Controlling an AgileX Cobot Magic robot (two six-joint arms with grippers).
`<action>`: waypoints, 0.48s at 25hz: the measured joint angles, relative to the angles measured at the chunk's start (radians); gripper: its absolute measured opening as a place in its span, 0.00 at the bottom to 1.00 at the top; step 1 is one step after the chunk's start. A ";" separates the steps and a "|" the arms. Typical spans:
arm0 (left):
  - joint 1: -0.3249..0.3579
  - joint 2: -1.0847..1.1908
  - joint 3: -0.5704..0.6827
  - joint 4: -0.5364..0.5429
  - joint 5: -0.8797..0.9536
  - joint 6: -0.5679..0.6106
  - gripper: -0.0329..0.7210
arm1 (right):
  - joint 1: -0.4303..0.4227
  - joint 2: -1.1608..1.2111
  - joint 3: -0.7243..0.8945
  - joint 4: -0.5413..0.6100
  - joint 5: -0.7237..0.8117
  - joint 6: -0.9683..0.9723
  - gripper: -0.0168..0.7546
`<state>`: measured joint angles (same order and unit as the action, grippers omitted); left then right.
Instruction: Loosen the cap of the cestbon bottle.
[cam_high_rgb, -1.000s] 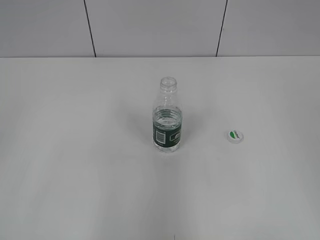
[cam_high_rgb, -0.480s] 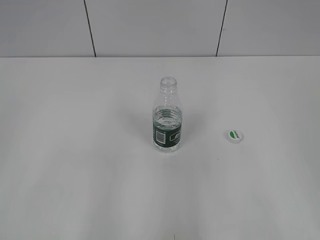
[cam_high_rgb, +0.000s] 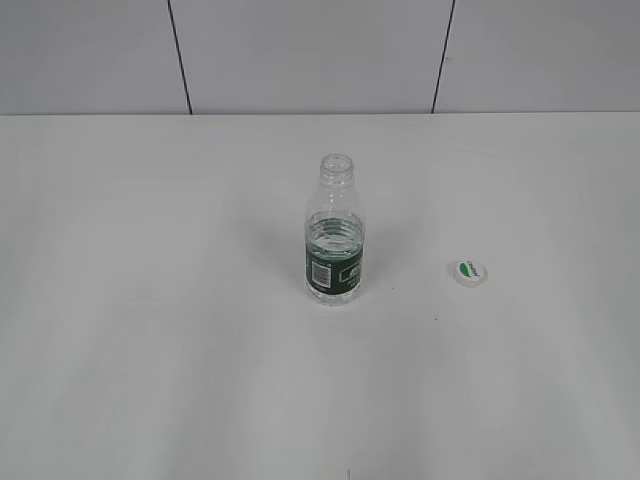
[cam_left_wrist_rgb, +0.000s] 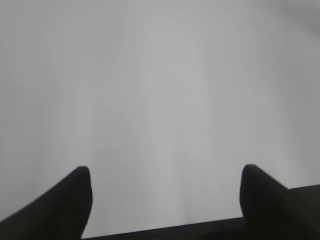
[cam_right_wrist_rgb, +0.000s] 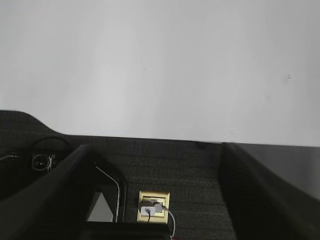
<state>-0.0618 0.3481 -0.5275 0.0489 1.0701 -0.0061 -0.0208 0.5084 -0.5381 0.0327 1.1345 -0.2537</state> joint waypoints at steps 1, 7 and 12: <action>0.000 -0.017 0.000 0.000 0.000 0.000 0.77 | 0.000 -0.009 0.005 0.000 -0.011 0.000 0.78; 0.000 -0.137 0.000 0.000 0.000 0.000 0.76 | 0.000 -0.048 0.013 0.012 -0.029 0.000 0.78; 0.000 -0.224 0.000 0.000 0.000 0.000 0.75 | 0.000 -0.125 0.013 0.015 -0.031 0.000 0.78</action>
<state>-0.0618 0.1241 -0.5275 0.0489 1.0701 -0.0061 -0.0208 0.3832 -0.5256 0.0476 1.1032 -0.2537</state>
